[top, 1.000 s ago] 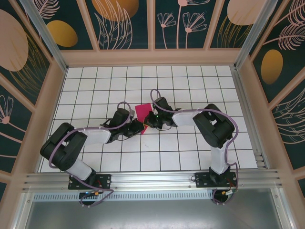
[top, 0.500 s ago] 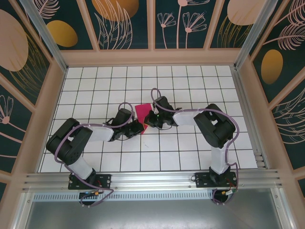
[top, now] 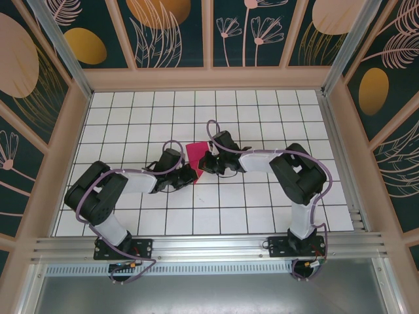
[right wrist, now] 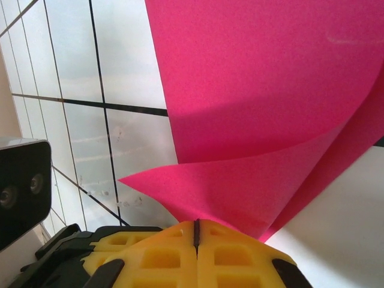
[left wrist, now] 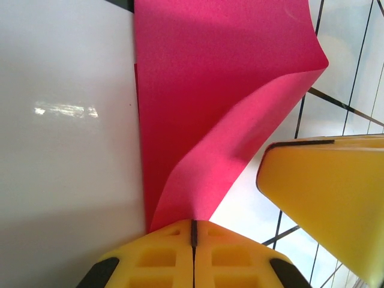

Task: Fold a paper plane with a square sheet of paper (pick it up from the middle)
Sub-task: Third fold the triangle at the center of the table.

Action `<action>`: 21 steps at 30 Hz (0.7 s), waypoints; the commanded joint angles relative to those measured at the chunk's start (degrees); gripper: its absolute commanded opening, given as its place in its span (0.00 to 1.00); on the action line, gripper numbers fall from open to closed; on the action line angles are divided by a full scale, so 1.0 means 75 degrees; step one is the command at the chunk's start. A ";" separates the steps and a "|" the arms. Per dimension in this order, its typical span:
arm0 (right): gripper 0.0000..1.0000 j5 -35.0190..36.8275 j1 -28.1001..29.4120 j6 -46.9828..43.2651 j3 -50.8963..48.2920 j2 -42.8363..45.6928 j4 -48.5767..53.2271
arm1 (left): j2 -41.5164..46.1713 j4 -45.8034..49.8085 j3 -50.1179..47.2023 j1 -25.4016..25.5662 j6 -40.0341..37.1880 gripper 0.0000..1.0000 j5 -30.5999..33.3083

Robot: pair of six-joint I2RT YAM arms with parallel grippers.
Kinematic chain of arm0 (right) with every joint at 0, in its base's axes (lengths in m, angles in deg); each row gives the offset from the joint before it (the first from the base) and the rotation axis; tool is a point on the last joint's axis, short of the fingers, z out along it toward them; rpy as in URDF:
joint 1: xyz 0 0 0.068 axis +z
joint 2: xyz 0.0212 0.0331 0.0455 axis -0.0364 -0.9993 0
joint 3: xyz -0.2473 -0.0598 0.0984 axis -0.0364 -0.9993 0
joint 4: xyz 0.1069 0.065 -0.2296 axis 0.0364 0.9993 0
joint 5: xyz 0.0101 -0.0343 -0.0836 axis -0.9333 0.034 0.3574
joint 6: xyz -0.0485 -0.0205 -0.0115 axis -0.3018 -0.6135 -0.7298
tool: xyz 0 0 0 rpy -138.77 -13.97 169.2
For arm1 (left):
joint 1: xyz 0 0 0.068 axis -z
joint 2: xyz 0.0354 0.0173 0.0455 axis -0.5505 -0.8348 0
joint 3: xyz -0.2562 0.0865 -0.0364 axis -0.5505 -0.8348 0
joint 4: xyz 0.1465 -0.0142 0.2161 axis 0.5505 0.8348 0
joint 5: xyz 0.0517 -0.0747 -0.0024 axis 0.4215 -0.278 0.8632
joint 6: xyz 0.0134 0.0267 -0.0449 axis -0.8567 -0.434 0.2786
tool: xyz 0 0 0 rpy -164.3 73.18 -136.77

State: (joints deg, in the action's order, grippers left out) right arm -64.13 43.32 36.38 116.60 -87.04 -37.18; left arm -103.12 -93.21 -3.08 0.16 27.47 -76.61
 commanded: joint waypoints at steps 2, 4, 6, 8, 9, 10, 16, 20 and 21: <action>0.01 -0.0021 -0.0002 -0.0214 -0.0004 -0.0258 0.0287 | -0.0091 0.0268 0.0116 0.0026 -0.0163 0.08 0.0143; 0.01 -0.0009 -0.0002 -0.0225 0.0018 -0.0352 0.0327 | -0.0068 0.0280 0.0137 0.0037 -0.0177 0.08 0.0137; 0.01 0.0004 -0.0013 -0.0214 0.0022 -0.0451 0.0361 | -0.0026 0.0290 0.0158 0.0032 -0.0177 0.08 0.0137; 0.01 0.0024 -0.0013 -0.0232 0.0038 -0.0498 0.0370 | 0.0001 0.0273 0.0166 0.0037 -0.0183 0.08 0.0125; 0.00 0.0027 -0.0013 -0.0229 0.0053 -0.0519 0.0374 | 0.0030 0.0247 0.0171 0.0035 -0.0174 0.08 0.0108; 0.00 0.0027 -0.0013 -0.0244 0.0042 -0.0528 0.0366 | 0.0064 0.0196 0.0166 0.0036 -0.0171 0.08 0.0093; 0.00 0.0004 -0.0013 -0.0250 0.0031 -0.0446 0.0355 | 0.0181 -0.0196 0.0116 0.0031 -0.0065 0.09 0.0090; 0.00 -0.0028 -0.0025 -0.0293 0.0039 -0.0355 0.0297 | -0.0051 -0.0113 0.0111 0.0036 -0.0082 0.09 0.0164; 0.00 -0.0033 -0.0025 -0.0295 0.0032 -0.0343 0.0282 | -0.0090 -0.0068 0.0094 0.0033 -0.0110 0.09 0.0194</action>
State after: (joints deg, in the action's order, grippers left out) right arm -64.24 43.28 35.51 116.62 -89.69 -36.19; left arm -102.84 -93.30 -2.84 0.16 27.47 -76.50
